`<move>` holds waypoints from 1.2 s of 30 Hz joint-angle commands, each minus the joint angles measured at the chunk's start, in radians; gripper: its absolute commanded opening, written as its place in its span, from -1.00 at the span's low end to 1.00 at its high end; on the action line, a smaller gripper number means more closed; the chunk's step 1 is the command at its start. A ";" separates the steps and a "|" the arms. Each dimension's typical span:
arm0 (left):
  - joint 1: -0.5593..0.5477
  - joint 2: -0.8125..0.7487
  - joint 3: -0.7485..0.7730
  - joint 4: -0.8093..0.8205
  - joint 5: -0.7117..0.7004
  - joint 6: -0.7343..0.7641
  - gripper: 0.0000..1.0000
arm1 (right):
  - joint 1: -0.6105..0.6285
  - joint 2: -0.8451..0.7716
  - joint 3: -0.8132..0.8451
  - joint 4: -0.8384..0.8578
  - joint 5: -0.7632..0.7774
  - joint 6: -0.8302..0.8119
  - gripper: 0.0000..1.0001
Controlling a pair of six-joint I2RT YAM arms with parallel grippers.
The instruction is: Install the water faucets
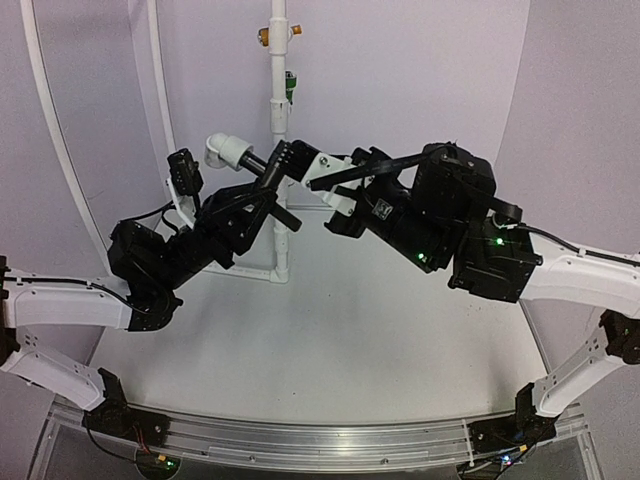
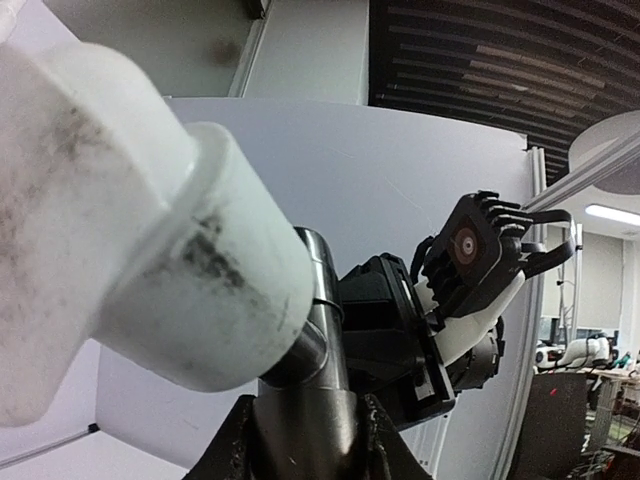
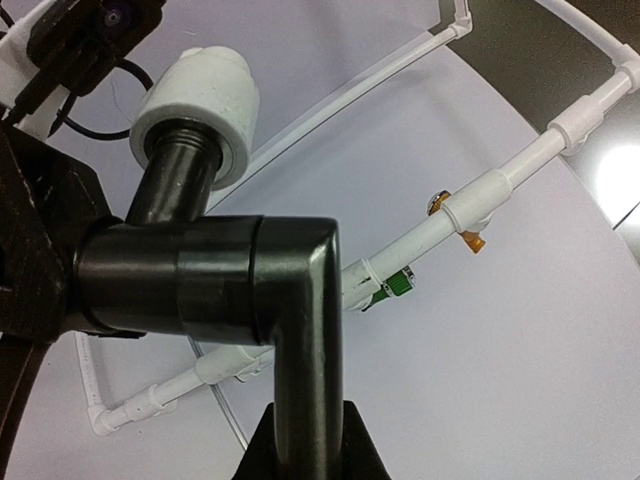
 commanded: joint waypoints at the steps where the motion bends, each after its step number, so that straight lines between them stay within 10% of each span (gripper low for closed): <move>1: -0.006 -0.093 0.023 -0.037 0.012 0.252 -0.83 | 0.001 -0.002 0.090 0.051 0.029 0.190 -1.00; 27: -0.125 -0.155 0.060 -0.366 -0.219 0.937 -0.87 | 0.001 0.003 0.128 -0.049 -0.013 0.298 -1.00; 36: -0.126 -0.310 0.044 -0.685 -0.241 0.641 0.62 | -0.062 -0.100 0.036 -0.011 -0.023 0.063 -1.00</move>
